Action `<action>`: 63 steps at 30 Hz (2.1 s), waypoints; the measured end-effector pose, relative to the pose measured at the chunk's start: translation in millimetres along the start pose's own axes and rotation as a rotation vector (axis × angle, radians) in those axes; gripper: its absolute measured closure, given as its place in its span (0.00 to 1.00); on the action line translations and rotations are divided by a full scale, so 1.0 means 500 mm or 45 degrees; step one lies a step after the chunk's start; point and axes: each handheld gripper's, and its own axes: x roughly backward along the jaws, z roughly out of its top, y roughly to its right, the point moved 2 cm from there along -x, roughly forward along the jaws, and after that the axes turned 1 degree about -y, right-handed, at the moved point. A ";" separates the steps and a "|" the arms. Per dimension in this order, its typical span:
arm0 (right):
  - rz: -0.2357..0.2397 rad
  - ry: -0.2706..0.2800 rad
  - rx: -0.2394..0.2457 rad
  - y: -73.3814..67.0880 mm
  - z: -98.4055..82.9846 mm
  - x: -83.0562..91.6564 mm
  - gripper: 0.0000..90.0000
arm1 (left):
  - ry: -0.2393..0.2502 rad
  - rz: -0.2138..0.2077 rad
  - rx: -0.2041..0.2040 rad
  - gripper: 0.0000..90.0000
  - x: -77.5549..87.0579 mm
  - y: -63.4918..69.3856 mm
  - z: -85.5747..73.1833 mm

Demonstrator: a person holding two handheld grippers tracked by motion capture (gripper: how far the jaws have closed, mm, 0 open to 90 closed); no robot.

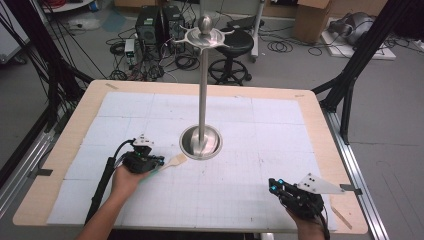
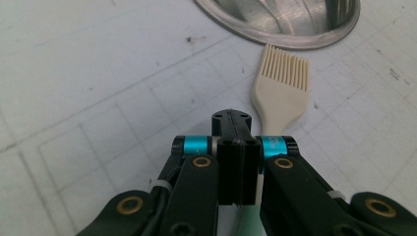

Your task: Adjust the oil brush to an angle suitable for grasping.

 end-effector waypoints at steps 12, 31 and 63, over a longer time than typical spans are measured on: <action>0.006 -0.005 0.007 -0.003 0.000 -0.003 0.98 | -0.018 -0.112 -0.137 0.99 -0.013 0.065 -0.002; 0.007 -0.008 -0.006 -0.003 -0.003 -0.001 0.98 | 0.031 -0.262 -0.246 0.98 -0.004 0.156 -0.006; 0.006 -0.016 -0.007 -0.003 -0.003 -0.005 0.98 | 0.044 0.034 -0.100 0.99 0.077 0.077 -0.102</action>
